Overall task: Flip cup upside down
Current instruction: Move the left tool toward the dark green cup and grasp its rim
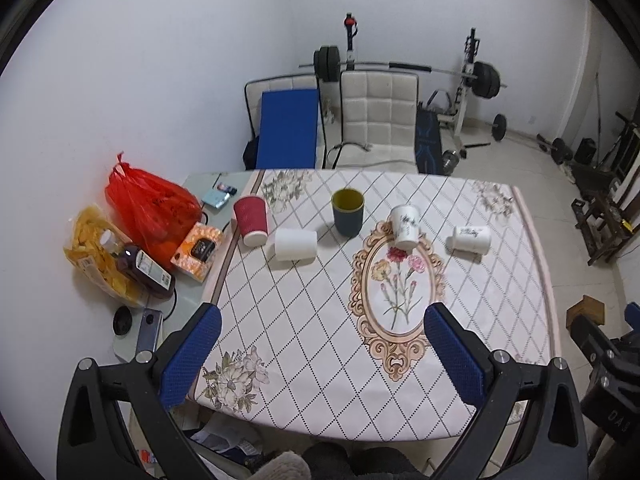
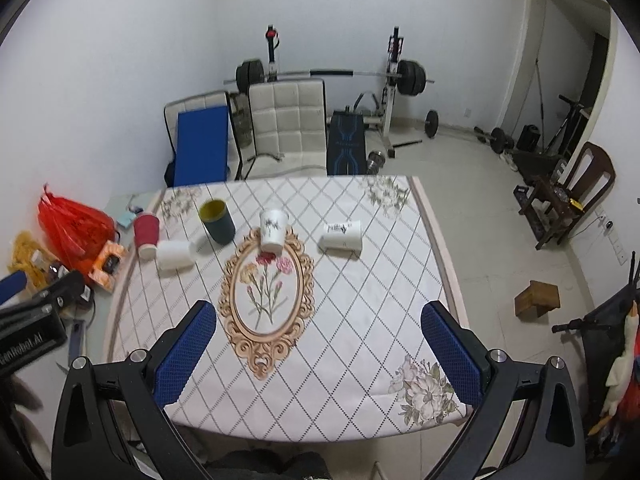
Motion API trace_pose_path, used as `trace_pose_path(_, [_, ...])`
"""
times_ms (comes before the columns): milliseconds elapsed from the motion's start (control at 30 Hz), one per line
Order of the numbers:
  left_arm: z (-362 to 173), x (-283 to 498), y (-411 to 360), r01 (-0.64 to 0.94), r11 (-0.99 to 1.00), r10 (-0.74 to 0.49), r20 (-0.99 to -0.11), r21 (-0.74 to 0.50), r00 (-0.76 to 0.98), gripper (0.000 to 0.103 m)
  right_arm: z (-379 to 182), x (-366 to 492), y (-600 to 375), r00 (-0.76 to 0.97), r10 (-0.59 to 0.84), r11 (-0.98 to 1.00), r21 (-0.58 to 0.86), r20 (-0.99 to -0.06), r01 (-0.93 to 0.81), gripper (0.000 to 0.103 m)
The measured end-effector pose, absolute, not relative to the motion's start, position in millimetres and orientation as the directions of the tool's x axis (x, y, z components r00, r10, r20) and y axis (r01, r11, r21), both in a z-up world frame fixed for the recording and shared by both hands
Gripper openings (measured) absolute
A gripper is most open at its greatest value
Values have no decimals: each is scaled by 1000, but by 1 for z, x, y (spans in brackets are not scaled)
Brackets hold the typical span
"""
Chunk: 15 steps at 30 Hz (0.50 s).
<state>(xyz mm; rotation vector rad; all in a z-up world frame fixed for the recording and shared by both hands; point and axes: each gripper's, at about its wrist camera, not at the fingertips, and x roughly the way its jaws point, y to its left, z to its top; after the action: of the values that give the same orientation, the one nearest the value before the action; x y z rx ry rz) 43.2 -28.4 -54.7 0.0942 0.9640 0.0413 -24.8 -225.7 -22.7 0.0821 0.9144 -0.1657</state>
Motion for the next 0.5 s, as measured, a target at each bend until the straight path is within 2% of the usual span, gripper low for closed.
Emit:
trace_pose_path(233, [-104, 85, -29, 2, 994, 94, -855, 110, 510, 103, -100, 18, -238, 478, -135, 982, -52, -868, 183, 103])
trace_pose_path(500, [-158, 155, -26, 65, 989, 83, -873, 129, 480, 103, -190, 74, -244, 348, -171, 971, -97, -922, 220, 103])
